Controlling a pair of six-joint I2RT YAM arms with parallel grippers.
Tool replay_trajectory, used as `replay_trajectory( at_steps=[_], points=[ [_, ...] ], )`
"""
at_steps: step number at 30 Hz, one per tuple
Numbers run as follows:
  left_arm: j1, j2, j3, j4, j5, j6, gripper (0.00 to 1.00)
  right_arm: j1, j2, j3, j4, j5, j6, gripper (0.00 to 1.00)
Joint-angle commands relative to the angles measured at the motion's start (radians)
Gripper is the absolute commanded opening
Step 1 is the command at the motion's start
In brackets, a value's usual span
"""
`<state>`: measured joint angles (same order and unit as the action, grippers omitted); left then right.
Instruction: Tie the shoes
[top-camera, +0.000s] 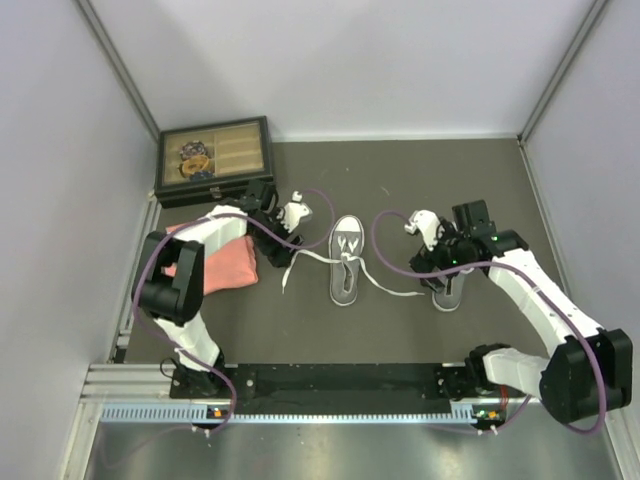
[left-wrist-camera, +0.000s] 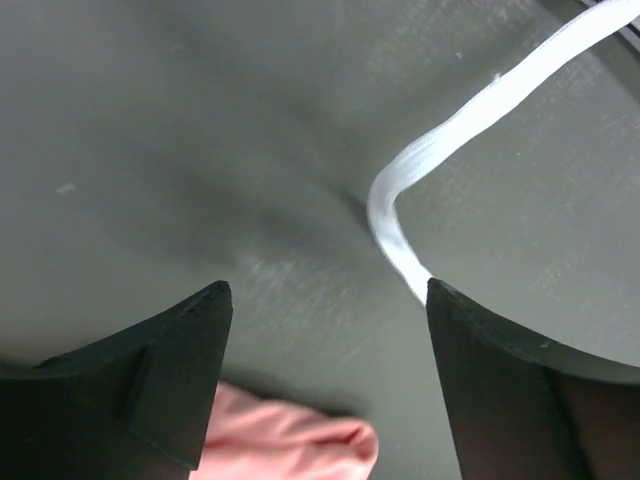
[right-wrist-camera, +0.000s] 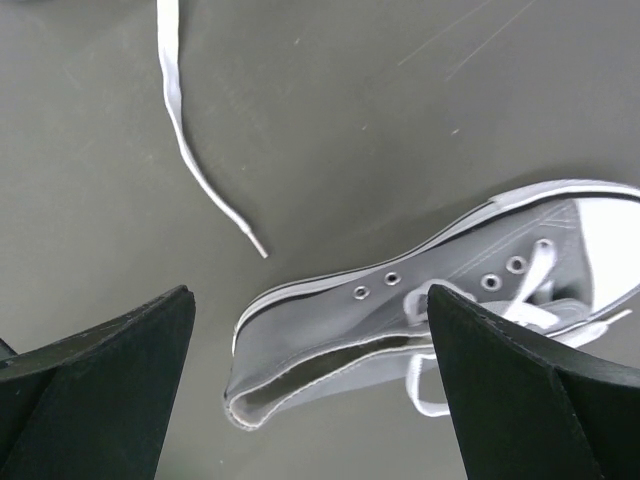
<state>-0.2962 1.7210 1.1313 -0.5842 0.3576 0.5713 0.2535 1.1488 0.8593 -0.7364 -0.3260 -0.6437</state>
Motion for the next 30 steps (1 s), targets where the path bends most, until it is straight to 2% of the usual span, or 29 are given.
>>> replay_trajectory(
  at_steps=[1,8,9,12,16,18,21,26,30],
  points=[
    [-0.038,0.051,0.030,0.058,0.041,0.009,0.80,0.010,-0.006,-0.035,0.000,-0.013,-0.054,0.99],
    [-0.063,0.127,0.036,0.055,0.080,0.009,0.64,0.012,-0.037,-0.088,-0.049,-0.033,-0.131,0.99],
    [-0.067,0.137,0.038,0.060,0.075,0.007,0.56,0.013,-0.034,-0.091,-0.049,-0.034,-0.137,0.99],
    [-0.067,0.141,0.038,0.055,0.063,-0.001,0.41,0.032,-0.027,-0.109,-0.023,-0.022,-0.140,0.99],
    [-0.060,0.127,0.055,0.002,0.082,-0.047,0.05,0.056,0.003,-0.125,0.023,-0.025,-0.114,0.99],
    [-0.049,0.088,0.032,-0.009,0.125,-0.059,0.01,0.059,0.023,-0.118,0.031,-0.047,-0.105,0.98],
    [-0.043,0.011,-0.017,0.001,0.184,-0.079,0.00,0.082,0.060,-0.109,0.038,-0.051,-0.112,0.91],
    [-0.040,-0.083,-0.079,0.007,0.221,-0.116,0.00,0.142,0.124,-0.108,0.072,-0.041,-0.145,0.74],
    [-0.034,-0.100,-0.102,0.004,0.273,-0.163,0.00,0.170,0.183,-0.089,0.104,-0.039,-0.157,0.59]
  ],
)
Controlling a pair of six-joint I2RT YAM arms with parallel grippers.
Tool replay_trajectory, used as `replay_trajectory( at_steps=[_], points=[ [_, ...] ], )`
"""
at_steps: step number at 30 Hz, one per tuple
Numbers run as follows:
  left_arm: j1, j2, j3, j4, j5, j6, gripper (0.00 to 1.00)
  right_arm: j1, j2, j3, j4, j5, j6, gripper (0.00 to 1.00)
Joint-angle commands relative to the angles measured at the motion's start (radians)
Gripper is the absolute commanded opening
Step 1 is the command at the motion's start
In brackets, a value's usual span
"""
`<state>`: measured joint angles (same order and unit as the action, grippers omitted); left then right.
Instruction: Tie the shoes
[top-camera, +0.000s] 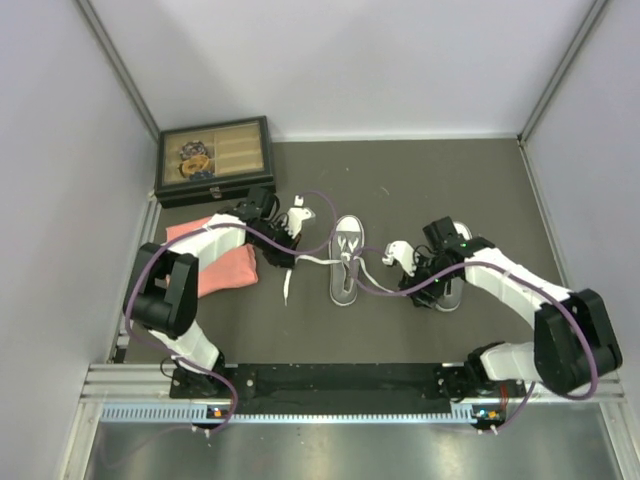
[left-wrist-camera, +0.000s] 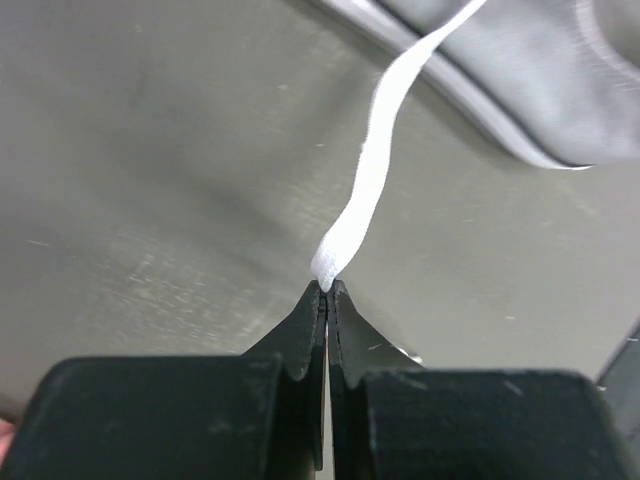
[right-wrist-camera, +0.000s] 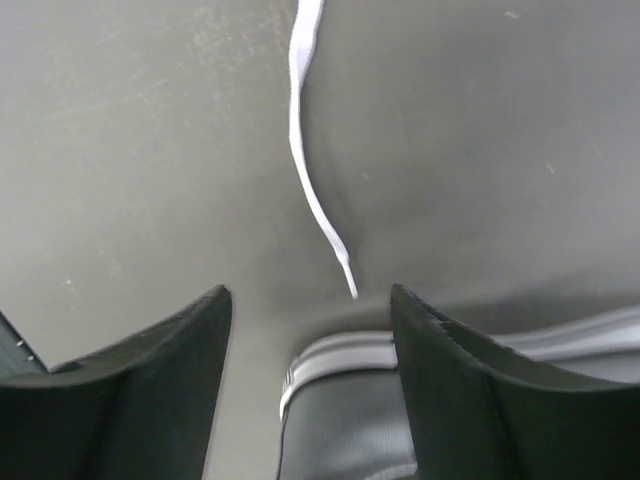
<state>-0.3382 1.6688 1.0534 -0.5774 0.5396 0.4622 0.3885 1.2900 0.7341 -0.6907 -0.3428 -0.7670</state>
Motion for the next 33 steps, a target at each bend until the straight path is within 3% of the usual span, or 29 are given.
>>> replay_trajectory(
  at_steps=[1,8,11,12,13,18,23,29,33],
  points=[
    [0.008,-0.047,-0.030,-0.006,0.103,-0.068,0.00,0.039,0.054,0.044,0.066,-0.021,-0.037,0.57],
    [0.018,-0.053,-0.052,0.005,0.155,-0.118,0.00,0.079,0.164,0.067,0.111,0.005,-0.051,0.46],
    [0.030,-0.061,-0.056,0.019,0.171,-0.140,0.00,0.104,0.193,0.059,0.119,0.011,-0.043,0.24],
    [0.031,-0.064,-0.058,0.022,0.186,-0.145,0.00,0.107,0.199,0.060,0.114,0.007,-0.034,0.06],
    [0.033,-0.067,-0.062,0.024,0.187,-0.146,0.00,0.108,0.198,0.073,0.108,-0.013,-0.019,0.00],
    [0.039,-0.139,-0.105,0.063,0.218,-0.154,0.00,0.058,0.100,0.177,0.019,-0.188,0.125,0.00],
    [0.044,-0.259,-0.193,0.146,0.253,-0.177,0.00,0.012,0.048,0.358,0.043,-0.373,0.340,0.00],
    [0.044,-0.411,-0.288,0.168,0.283,-0.111,0.00,0.015,0.096,0.458,0.282,-0.459,0.624,0.00],
    [0.041,-0.521,-0.342,0.165,0.273,0.019,0.00,0.055,0.184,0.543,0.427,-0.466,0.750,0.00]
  ],
)
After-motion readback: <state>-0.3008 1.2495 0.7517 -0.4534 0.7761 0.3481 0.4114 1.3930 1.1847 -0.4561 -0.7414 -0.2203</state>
